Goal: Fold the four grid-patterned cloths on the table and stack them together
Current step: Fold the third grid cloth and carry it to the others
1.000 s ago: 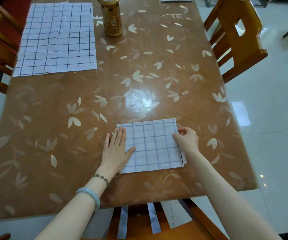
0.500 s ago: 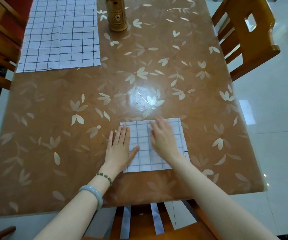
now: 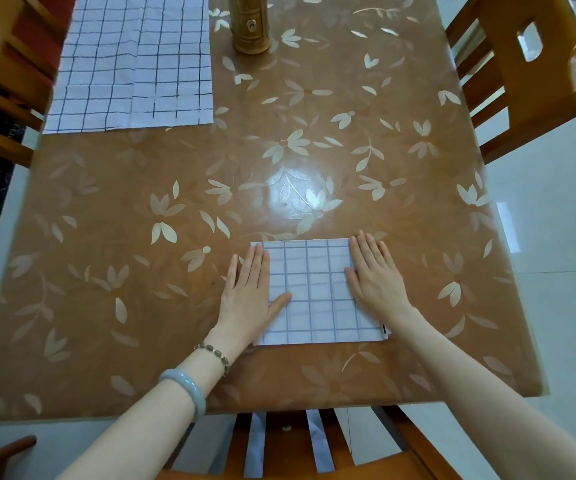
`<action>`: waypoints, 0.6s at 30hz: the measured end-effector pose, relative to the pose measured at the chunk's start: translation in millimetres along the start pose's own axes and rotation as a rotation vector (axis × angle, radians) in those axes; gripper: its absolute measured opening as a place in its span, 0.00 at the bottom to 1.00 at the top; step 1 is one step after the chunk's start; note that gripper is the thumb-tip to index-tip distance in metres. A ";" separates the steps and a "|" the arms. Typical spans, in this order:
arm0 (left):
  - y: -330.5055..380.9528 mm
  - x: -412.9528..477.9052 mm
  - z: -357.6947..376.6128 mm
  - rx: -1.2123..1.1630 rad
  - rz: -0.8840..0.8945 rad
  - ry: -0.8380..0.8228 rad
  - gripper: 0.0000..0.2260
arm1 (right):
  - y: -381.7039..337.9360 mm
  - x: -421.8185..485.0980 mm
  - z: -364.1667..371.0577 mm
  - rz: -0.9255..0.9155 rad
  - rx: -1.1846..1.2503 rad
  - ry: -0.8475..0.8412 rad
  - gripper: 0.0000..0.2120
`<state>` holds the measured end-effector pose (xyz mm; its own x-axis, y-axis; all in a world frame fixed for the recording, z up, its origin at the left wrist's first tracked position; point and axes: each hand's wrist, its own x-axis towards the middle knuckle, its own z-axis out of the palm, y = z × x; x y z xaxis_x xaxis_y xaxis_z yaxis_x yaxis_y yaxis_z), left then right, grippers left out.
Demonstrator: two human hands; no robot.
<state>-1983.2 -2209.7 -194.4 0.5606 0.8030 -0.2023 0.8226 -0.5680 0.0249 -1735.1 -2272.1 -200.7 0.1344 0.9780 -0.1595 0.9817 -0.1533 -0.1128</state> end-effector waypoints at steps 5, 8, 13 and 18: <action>43.0 28.7 -14.1 -0.155 0.081 -0.003 0.36 | -4.4 -0.4 -1.8 0.015 -0.012 -0.005 0.29; 63.6 38.2 -4.0 -0.175 0.041 -0.063 0.37 | -3.3 -0.7 -0.9 0.005 -0.018 0.011 0.28; 47.2 29.5 3.1 -0.170 -0.095 -0.042 0.38 | -2.2 -0.8 1.4 -0.001 -0.020 0.020 0.28; -4.3 16.0 0.0 -0.064 -0.127 -0.042 0.38 | -1.7 -1.6 1.0 0.005 -0.018 0.012 0.28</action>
<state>-1977.8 -2194.4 -197.7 0.4482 0.8587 -0.2487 0.8918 -0.4485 0.0587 -1737.1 -2273.5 -201.2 0.1405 0.9790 -0.1479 0.9834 -0.1553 -0.0942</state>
